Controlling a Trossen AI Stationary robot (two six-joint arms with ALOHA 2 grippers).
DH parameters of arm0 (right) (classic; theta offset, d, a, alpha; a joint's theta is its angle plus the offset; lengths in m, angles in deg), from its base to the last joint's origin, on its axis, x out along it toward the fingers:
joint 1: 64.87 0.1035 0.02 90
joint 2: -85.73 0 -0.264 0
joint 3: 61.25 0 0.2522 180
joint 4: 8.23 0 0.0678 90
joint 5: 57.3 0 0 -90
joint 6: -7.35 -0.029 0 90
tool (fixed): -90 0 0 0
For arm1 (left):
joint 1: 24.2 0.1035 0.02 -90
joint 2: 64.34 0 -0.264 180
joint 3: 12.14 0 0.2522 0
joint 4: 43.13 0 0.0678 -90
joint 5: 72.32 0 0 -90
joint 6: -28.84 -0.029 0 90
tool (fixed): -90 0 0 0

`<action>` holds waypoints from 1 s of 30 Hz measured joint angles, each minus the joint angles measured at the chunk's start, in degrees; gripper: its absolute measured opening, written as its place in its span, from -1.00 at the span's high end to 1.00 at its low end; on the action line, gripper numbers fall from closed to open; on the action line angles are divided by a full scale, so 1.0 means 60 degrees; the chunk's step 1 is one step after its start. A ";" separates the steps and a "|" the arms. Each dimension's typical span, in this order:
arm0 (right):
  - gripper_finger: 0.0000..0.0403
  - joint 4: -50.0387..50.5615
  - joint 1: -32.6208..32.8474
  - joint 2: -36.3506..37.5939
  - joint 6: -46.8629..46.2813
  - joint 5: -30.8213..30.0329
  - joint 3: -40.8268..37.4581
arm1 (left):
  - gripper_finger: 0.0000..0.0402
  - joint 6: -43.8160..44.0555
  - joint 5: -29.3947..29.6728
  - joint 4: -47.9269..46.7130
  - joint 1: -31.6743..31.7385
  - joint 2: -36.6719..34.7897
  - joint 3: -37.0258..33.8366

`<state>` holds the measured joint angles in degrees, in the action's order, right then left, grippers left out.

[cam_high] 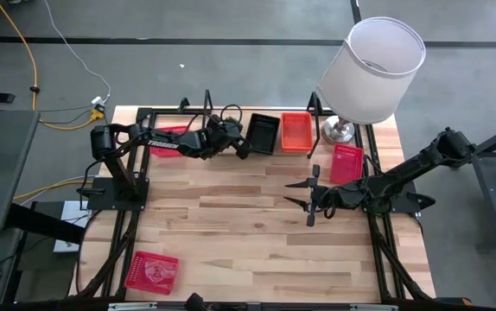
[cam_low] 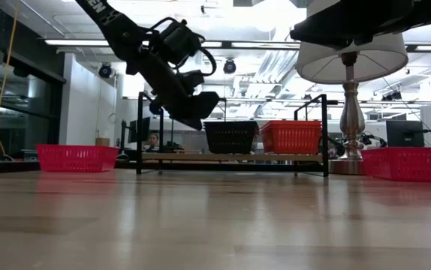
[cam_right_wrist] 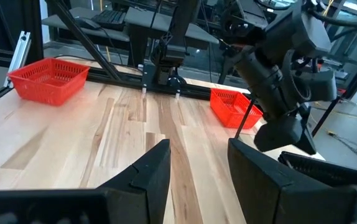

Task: Stack baskets on shelf by color
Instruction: Stack the black basket on top of the black baskets on the shelf

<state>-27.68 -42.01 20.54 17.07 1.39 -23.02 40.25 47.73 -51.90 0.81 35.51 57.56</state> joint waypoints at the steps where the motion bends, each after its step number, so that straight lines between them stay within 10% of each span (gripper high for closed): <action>1: 0.26 0.0000 0.0000 0.0003 -0.0070 0.0000 0.0000 | 1.00 0.0055 0.0033 -0.0041 -0.0003 0.0000 0.0000; 30: 0.26 0.0047 0.0002 0.0003 -0.0068 -0.0004 0.0000 | 1.00 0.0571 -0.1440 0.2070 -0.0112 0.1094 0.0044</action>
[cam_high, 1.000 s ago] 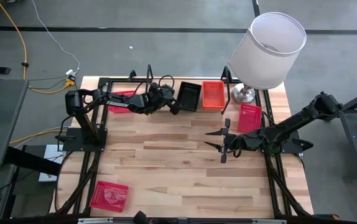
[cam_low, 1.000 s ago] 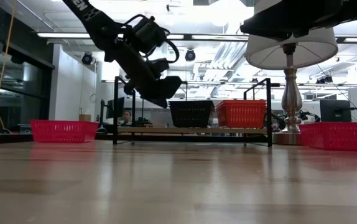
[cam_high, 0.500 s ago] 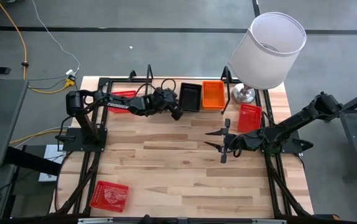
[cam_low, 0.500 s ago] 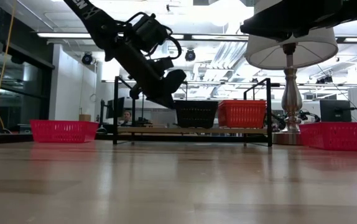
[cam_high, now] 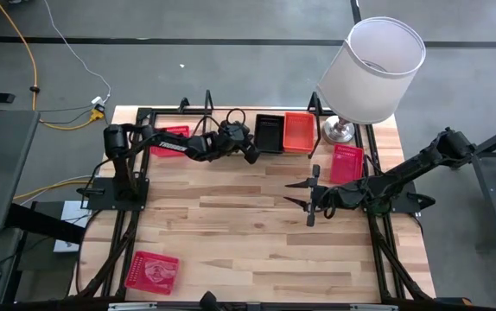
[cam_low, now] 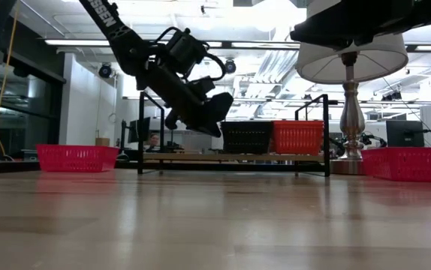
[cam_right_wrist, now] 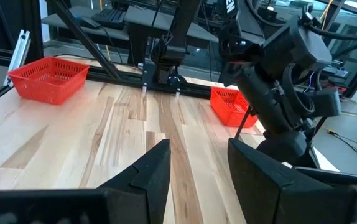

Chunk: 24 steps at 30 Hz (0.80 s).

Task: Stack baskets on shelf by color
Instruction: Stack the black basket on top of the black baskets on the shelf, then put the middle red basket on the shelf

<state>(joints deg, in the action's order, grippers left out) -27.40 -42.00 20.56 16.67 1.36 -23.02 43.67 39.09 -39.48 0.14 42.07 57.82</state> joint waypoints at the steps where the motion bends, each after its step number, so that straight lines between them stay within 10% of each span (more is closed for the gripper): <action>1: 0.26 0.0013 0.0001 -0.0001 0.0014 0.0000 0.0001 | 1.00 0.0003 0.0013 -0.0007 0.0007 -0.0004 0.0000; 16: 0.26 0.0033 -0.0002 0.0000 0.0001 -0.0004 0.0000 | 1.00 -0.0992 0.0042 -0.1852 -0.0274 -0.3470 0.0007; 24: 0.26 0.0095 0.0000 0.0000 -0.0054 0.0000 0.0000 | 1.00 -0.1808 -0.0525 -0.3326 -0.2576 -0.5980 -0.0636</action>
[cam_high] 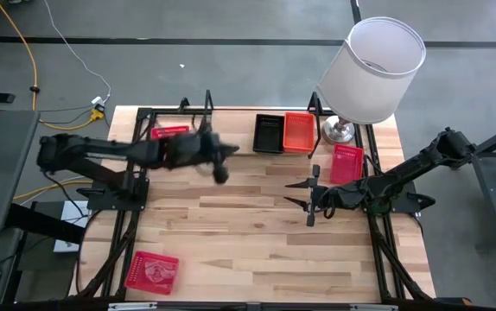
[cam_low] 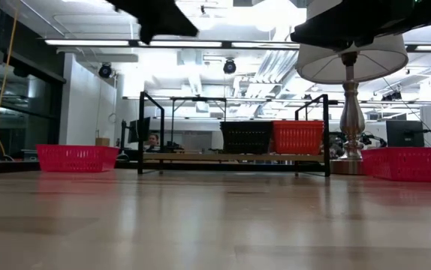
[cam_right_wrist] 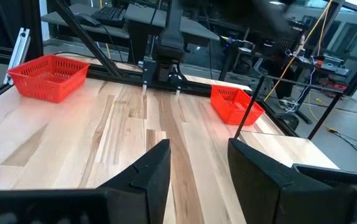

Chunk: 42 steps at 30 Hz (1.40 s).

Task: Stack baskets on shelf by color
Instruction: Put the middle red basket on the shelf

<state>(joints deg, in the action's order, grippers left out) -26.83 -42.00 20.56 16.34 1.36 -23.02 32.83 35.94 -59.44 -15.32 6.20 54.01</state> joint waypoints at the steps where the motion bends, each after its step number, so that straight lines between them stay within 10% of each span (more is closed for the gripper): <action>1: 0.26 0.0004 0.0001 0.0000 -0.0011 0.0000 0.0003 | 1.00 -0.0020 0.0109 0.0198 -0.0383 -0.0222 -0.0336; 13: 0.26 0.0109 -0.0003 -0.0004 -0.0432 0.0018 0.0004 | 1.00 0.0098 0.1285 0.7929 -0.3921 -0.1098 -0.5413; 23: 0.26 -0.1511 0.0001 -0.0170 0.0862 0.2546 0.0004 | 1.00 -0.1448 0.2105 0.8171 -0.3963 -0.1682 -0.5460; 27: 0.26 -0.1709 -0.0010 -0.0199 0.0304 0.2017 0.0204 | 1.00 -0.2220 0.2098 0.8168 -0.3963 -0.2029 -0.5212; 36: 0.26 1.2887 -0.0061 -0.1230 -0.6796 0.0264 0.4876 | 1.00 -0.2364 0.2076 0.7103 -0.3963 -0.2271 -0.5189; 42: 0.26 1.7524 -0.0155 -0.2524 -1.1504 0.0958 0.5271 | 1.00 -0.2121 0.1978 0.7089 -0.3989 -0.2271 -0.5189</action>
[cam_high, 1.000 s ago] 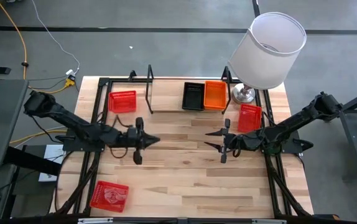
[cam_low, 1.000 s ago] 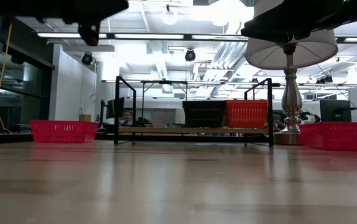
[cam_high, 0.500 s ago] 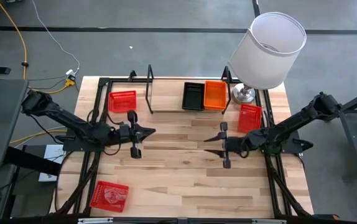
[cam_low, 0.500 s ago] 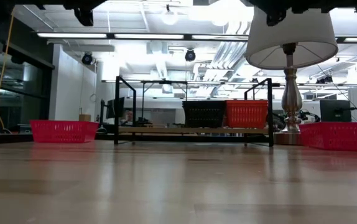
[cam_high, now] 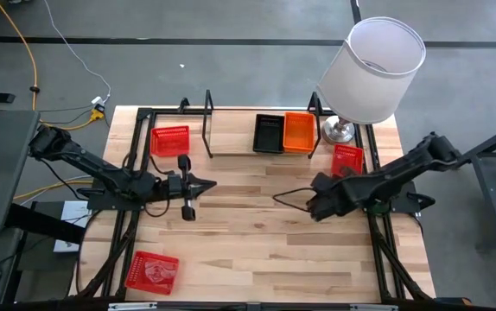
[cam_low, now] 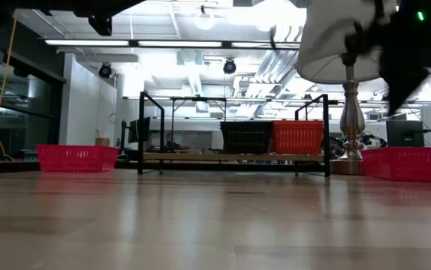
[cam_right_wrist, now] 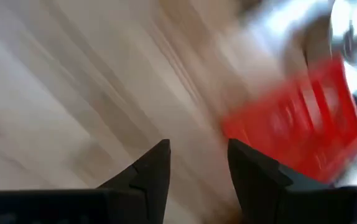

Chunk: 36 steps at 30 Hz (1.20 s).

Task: Stack baskets on shelf by color
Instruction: Put the middle red basket on the shelf

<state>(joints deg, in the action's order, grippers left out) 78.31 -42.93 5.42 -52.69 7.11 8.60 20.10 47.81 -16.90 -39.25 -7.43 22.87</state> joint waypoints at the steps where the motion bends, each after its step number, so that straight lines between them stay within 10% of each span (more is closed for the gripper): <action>1: 0.26 0.0336 -0.0062 -0.0159 -0.0328 0.0270 -0.0154 | 1.00 0.0005 -0.0046 0.0014 -0.0025 -0.0019 0.0000; 10: 0.26 0.0746 -0.1370 -0.0361 -0.0162 0.1590 -0.1553 | 1.00 0.0101 -0.0485 0.0022 -0.0072 -0.0164 0.0007; 36: 0.26 -0.0980 -0.3348 -0.0354 0.2328 0.1078 -0.2455 | 1.00 0.0177 -0.0444 -0.0369 -0.0395 -0.0612 0.0007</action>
<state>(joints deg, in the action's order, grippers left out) 72.43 -63.02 3.30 -38.72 13.58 -6.12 21.16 45.15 -19.12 -41.62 -11.11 22.92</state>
